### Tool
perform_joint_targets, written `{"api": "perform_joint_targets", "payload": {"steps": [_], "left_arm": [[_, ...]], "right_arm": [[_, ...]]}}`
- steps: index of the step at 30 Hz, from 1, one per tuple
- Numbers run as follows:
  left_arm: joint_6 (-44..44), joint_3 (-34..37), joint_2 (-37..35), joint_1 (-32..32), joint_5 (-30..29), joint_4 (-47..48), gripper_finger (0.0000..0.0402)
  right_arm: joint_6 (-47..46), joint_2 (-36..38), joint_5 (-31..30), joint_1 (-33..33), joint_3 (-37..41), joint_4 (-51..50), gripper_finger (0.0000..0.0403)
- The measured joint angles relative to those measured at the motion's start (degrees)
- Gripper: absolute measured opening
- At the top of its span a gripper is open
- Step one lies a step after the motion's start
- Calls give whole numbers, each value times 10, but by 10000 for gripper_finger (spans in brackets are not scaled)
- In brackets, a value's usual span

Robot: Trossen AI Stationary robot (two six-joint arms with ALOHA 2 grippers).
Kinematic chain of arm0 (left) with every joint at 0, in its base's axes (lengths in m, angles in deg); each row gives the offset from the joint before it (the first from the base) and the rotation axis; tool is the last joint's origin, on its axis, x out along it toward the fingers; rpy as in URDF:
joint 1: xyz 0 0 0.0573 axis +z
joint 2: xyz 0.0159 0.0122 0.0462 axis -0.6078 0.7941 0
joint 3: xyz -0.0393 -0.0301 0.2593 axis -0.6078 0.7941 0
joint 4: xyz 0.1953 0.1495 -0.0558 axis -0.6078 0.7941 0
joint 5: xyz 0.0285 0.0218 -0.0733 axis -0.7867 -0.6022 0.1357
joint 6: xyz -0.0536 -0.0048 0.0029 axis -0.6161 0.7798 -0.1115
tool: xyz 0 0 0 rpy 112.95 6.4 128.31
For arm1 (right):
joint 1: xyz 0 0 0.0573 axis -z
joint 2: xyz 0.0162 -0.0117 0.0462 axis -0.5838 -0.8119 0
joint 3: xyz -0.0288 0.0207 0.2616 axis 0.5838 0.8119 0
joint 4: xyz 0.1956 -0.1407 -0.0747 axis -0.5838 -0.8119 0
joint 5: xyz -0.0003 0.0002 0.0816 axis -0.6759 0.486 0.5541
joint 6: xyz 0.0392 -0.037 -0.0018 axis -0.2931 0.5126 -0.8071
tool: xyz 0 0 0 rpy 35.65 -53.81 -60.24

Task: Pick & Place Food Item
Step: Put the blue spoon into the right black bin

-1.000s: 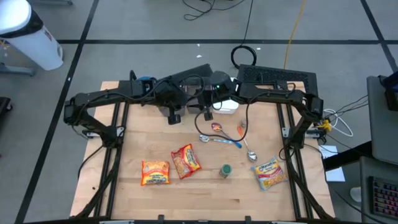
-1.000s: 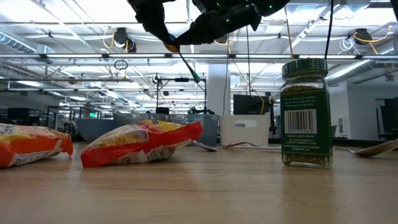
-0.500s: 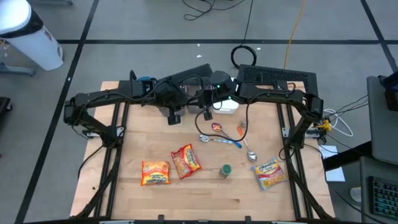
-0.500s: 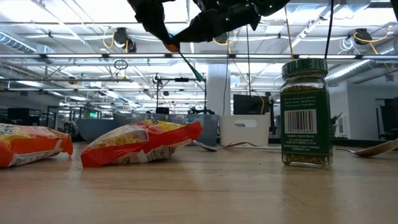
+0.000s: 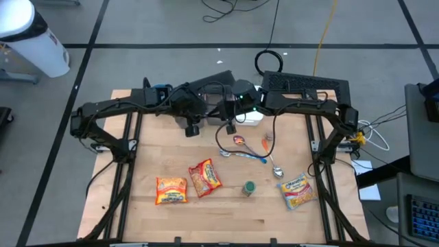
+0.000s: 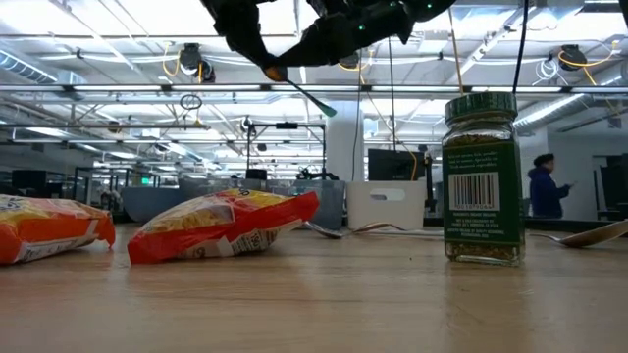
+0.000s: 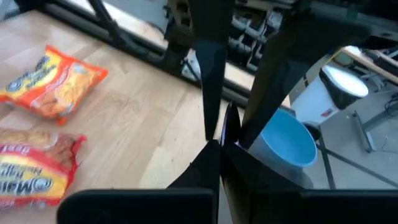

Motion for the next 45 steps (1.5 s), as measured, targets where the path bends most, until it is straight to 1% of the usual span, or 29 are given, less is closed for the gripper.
{"api": "perform_joint_targets", "payload": {"steps": [8,13,17,19,22,24,27,29,32,36,38,41,45], "left_arm": [[4,0,-6,-1,10,11,170],[-5,0,-35,0,9,18,206],[-8,0,-72,-1,15,22,219],[-10,4,-96,0,29,18,220],[-15,34,-143,3,61,-14,217],[-19,68,-176,3,84,-64,213],[-30,135,-227,3,100,-129,207],[-36,183,-259,3,103,-183,203],[-53,257,-307,3,115,-261,199],[-76,348,-355,3,121,-362,198],[-86,387,-372,3,121,-408,198],[-96,439,-386,3,121,-475,198],[-104,497,-388,3,137,-569,198]], "right_arm": [[16,25,-18,4,-1,-20,1],[17,37,-32,16,-1,-51,1],[11,42,-26,27,-1,-65,1],[-1,44,-10,35,-1,-68,1],[-34,44,25,51,10,-58,1],[-55,44,48,62,25,-36,1],[-87,52,81,72,62,40,1],[-107,53,96,76,89,112,1],[-134,61,136,84,134,203,0],[-185,64,141,88,203,390,0],[-218,62,140,95,238,465,0],[-260,52,138,109,269,539,0],[-300,26,138,122,288,588,0]]}}
